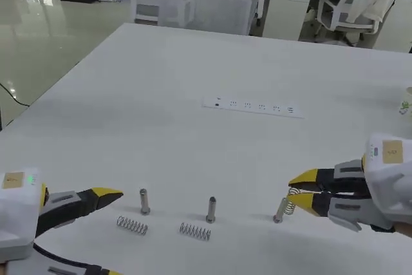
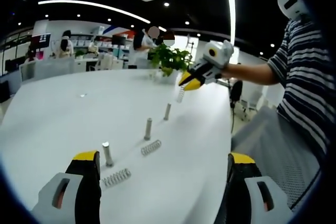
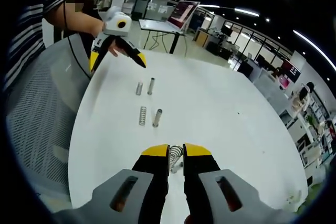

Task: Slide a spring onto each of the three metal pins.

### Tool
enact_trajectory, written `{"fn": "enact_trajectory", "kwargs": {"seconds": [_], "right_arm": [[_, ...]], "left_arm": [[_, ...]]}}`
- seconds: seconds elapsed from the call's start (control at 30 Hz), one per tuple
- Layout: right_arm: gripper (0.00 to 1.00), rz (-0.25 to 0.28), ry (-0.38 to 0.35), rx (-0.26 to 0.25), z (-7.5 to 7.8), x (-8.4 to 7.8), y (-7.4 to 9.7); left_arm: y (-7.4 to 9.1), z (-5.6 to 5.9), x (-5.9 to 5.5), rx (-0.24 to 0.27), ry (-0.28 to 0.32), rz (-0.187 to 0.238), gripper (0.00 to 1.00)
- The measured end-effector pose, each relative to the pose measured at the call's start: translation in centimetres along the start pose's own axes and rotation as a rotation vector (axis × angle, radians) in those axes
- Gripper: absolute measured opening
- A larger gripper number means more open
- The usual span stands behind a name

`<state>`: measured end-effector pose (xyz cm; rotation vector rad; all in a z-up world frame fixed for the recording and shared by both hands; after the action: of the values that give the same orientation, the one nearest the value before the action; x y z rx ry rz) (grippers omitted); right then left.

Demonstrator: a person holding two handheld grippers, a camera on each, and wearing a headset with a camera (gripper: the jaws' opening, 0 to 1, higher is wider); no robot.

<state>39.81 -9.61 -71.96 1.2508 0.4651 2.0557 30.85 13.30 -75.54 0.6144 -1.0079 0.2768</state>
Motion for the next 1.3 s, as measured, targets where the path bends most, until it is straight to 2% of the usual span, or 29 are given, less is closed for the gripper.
{"fn": "enact_trajectory", "kwargs": {"seconds": [0.13, 0.43, 0.93, 1.3], "right_arm": [[0.07, -0.028, -0.019, -0.027, 1.0, -0.9, -0.5], [0.07, -0.023, -0.076, -0.061, 2.3, -1.5, -1.0], [0.07, -0.024, -0.102, -0.05, 1.9, -1.8, -1.7], [0.07, -0.045, -0.11, -0.043, 1.4, -2.7, -2.4]], "left_arm": [[0.2, -0.1, -0.1, 0.005, 0.01, 0.004, 0.98], [0.6, -0.4, 0.1, 0.02, 0.019, 0.014, 0.98], [0.9, -0.7, 0.4, 0.031, 0.027, 0.027, 0.98], [1.0, -0.5, 0.3, 0.034, 0.03, 0.023, 0.98]]}}
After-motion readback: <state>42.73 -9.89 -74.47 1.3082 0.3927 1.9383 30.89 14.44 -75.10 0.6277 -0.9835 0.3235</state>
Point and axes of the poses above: the centre of the closed fingertips' face, and the gripper's own axes: y roughly backward along the fingers, z roughly to its right, x roughly out of its top, the point moved 3 cm from there along y, roughly backward along the fingers, and after that the axes turned 13 degrees about y, right-handed, at the moved point
